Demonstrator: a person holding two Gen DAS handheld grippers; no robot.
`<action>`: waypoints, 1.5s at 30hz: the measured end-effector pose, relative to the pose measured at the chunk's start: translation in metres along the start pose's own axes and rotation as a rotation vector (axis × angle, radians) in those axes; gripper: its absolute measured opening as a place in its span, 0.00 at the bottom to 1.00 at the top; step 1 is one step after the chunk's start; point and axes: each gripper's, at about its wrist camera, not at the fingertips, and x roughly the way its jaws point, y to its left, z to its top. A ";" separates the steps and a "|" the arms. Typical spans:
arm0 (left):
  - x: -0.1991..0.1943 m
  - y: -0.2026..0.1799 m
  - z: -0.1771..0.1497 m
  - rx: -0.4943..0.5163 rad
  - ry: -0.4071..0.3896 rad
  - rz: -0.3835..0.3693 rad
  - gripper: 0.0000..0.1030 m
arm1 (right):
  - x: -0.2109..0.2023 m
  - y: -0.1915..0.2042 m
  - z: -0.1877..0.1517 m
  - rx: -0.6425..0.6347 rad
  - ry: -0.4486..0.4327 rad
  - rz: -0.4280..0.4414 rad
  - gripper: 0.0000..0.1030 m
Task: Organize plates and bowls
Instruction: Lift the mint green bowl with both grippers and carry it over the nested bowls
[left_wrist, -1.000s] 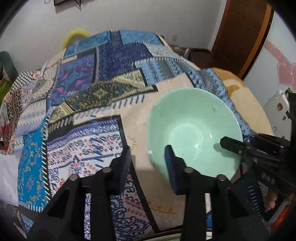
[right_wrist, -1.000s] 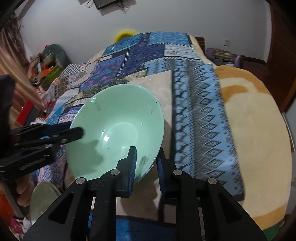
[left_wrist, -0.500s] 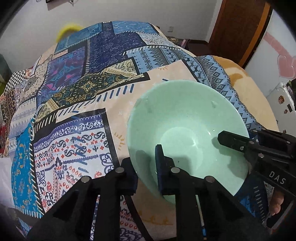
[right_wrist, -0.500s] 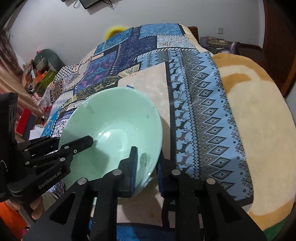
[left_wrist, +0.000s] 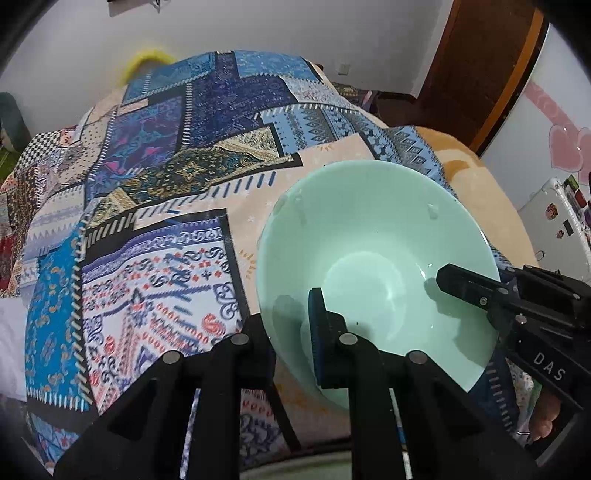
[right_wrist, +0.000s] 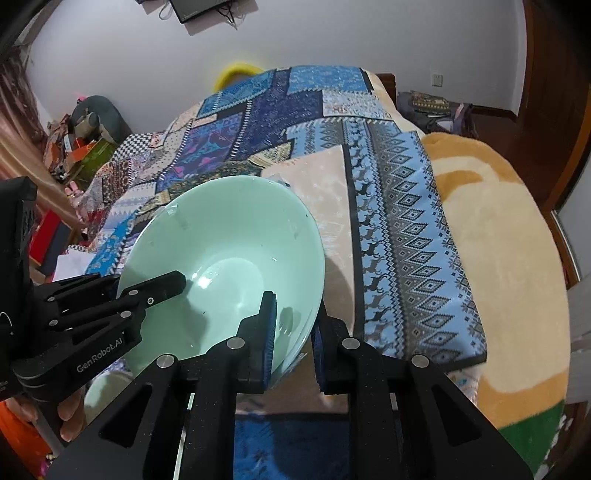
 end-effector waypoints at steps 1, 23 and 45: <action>-0.005 0.000 -0.001 -0.002 -0.007 0.001 0.14 | -0.005 0.002 -0.001 0.000 -0.007 0.003 0.16; -0.127 0.006 -0.049 -0.019 -0.146 0.023 0.14 | -0.069 0.065 -0.025 -0.025 -0.111 0.038 0.16; -0.187 0.078 -0.120 -0.166 -0.183 0.033 0.14 | -0.064 0.148 -0.059 -0.102 -0.097 0.110 0.16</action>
